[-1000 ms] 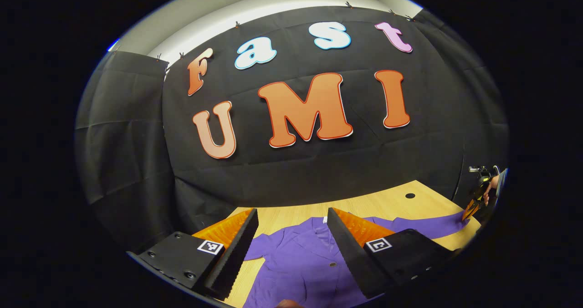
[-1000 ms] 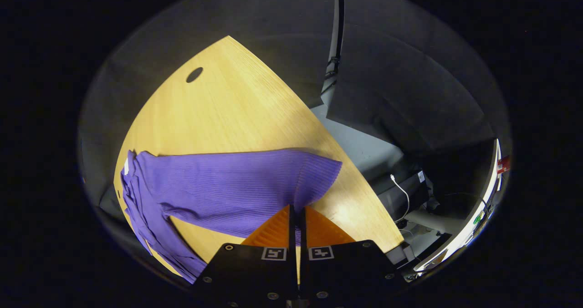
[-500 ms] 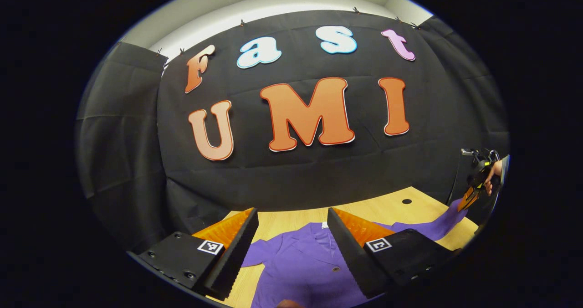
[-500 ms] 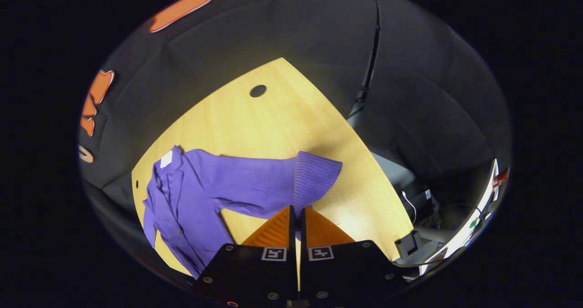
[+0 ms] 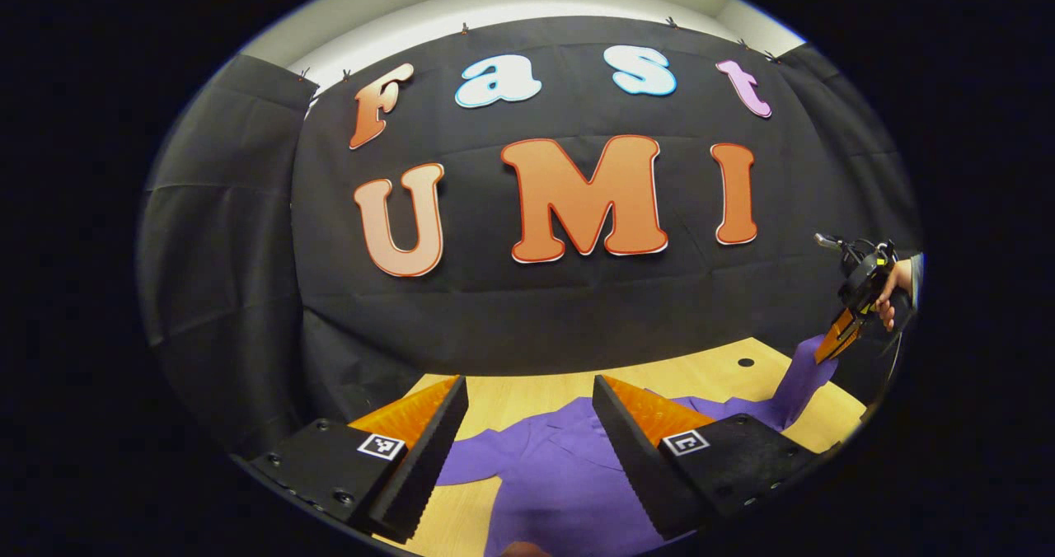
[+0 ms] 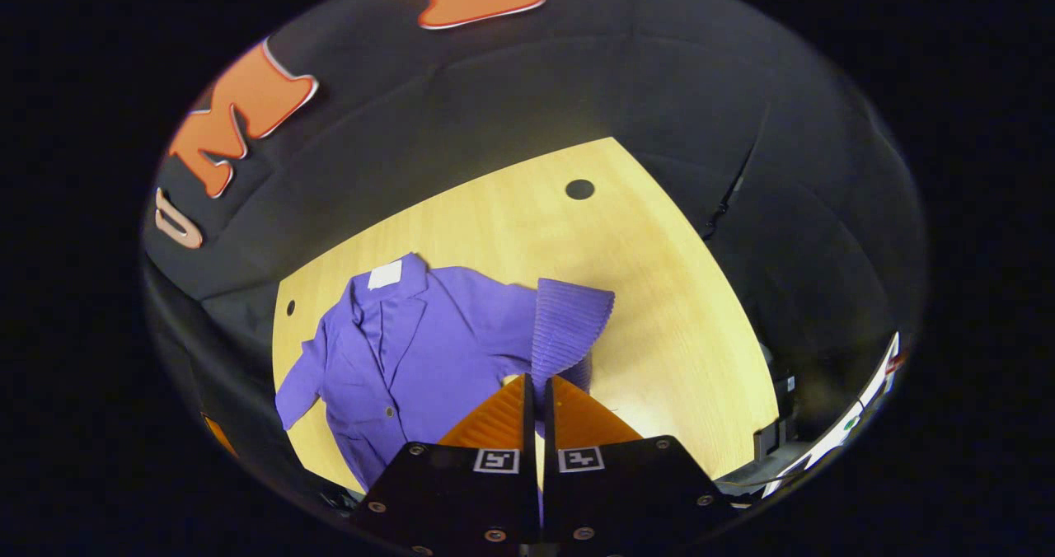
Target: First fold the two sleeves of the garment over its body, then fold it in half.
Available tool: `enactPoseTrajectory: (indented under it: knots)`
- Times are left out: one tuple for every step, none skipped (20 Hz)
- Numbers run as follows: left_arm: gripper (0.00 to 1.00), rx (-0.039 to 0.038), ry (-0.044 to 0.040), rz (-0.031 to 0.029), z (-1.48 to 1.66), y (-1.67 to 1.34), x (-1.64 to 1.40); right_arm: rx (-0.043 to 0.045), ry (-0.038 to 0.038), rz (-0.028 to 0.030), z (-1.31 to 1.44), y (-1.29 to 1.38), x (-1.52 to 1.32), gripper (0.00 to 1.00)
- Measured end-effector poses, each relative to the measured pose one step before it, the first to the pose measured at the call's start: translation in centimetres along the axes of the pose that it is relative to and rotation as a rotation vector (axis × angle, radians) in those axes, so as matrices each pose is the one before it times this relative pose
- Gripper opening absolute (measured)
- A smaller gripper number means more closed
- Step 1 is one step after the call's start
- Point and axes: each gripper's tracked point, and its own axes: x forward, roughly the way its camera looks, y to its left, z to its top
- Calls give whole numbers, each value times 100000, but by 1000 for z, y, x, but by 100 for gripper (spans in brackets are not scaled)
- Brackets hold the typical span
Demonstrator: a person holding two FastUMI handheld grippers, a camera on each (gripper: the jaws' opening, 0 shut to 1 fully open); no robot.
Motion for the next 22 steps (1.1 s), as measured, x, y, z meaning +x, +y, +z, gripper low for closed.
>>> enactPoseTrajectory:
  knots:
    - [98,145,200,913,-234,917,38,-1227,575,1582,-94,1534,107,3]
    - [98,21,-1,832,-227,922,76,-1825,394,939,7,1674,67,3]
    - [98,-43,162,1105,-274,923,138,-2221,230,410,-7,1281,104,3]
    - [98,-480,146,848,-283,951,41,-1980,301,-182,134,980,413,3]
    - [98,-619,403,968,-444,920,7,-1727,1007,365,-39,1242,559,3]
    - [98,-554,1174,1361,-537,1011,128,-1244,874,668,-173,1381,398,3]
    - [98,-426,1181,1427,-741,1037,254,-1448,925,812,-26,1277,420,3]
    - [98,-314,784,1401,-390,966,175,-1057,705,656,-54,1188,336,3]
    - [98,-150,558,1438,-462,1023,126,-1254,718,1186,11,1270,297,3]
    - [98,-64,621,1728,-437,1018,91,-766,548,935,-19,1257,222,3]
    - [98,-158,638,1227,-387,924,105,-1172,671,1155,89,1207,282,3]
    - [98,-191,609,1369,-309,946,181,-1095,300,348,28,1074,304,3]
    - [97,-203,460,1240,-280,740,105,-1369,327,663,167,1082,380,3]
    - [98,-6,184,1293,-48,782,22,-770,190,665,145,1016,136,2]
    - [98,-47,145,1292,-218,787,84,-854,322,1299,270,1227,311,3]
    - [98,64,215,1067,-138,640,93,-911,349,1011,134,1197,267,3]
    - [98,11,411,1291,-302,661,24,-1121,118,997,225,1208,259,3]
    - [98,-129,324,605,-194,495,24,-1119,350,870,145,1187,388,3]
    - [98,-44,297,925,-171,518,-75,-829,542,965,87,1152,324,2]
    - [98,-17,529,650,-195,515,89,-605,642,1335,38,1114,467,3]
    - [98,57,297,769,-277,433,157,-436,654,1866,155,1468,595,3]
    - [98,27,352,713,-123,499,162,-467,772,1580,-111,1251,472,2]
